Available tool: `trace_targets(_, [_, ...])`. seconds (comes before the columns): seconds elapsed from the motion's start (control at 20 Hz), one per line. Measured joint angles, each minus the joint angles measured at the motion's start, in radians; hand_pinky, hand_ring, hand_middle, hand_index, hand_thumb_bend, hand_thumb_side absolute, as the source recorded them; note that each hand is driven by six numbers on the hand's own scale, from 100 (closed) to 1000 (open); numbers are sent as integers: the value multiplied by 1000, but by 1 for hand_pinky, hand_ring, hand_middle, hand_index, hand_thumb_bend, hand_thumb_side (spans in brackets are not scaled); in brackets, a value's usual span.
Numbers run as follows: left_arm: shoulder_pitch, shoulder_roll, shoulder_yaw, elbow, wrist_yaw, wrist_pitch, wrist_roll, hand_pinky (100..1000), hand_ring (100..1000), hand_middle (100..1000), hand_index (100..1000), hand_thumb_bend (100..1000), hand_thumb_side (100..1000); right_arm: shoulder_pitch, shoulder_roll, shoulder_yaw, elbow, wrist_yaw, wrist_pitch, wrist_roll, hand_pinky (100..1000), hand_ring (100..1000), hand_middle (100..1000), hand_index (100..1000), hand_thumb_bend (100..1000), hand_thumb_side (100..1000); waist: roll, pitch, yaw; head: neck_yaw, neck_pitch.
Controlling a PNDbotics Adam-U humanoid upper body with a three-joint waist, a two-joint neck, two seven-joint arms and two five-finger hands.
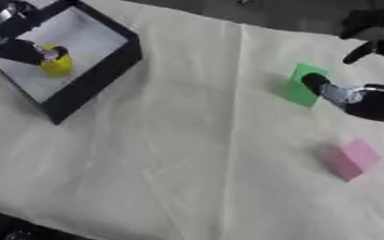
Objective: Pick up the objects with one hand, pass them to the other hand, and then place them into the box on the other side of the table.
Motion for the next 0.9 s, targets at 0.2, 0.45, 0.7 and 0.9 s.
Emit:
trace_targets(0.2, [5,8,11,-2,-12,-4,9,848,699,653,780,374,224,0,0,-5,0,0,2,-8,509,870,564,680,615,100,1,0,-1,-5,1])
trace_targets(0.45, [30,8,45,-73,68,19,69,864,661,627,746,100,264,5,-31,-18,0,8,36,-25,518,879,581,703,626,113,-2,-7,-2,-72,16])
trace_targets(0.7, [80,24,74,-225,244,24,184,860,648,624,753,100,404,42,-105,-25,0,9,134,-23,533,900,616,740,658,181,-11,-21,-12,-139,20])
trace_targets(0.9, [130,31,81,-333,363,2,252,868,653,626,757,100,435,90,-171,-27,-1,-1,202,-3,571,912,661,777,627,286,-15,-24,-27,-171,20])
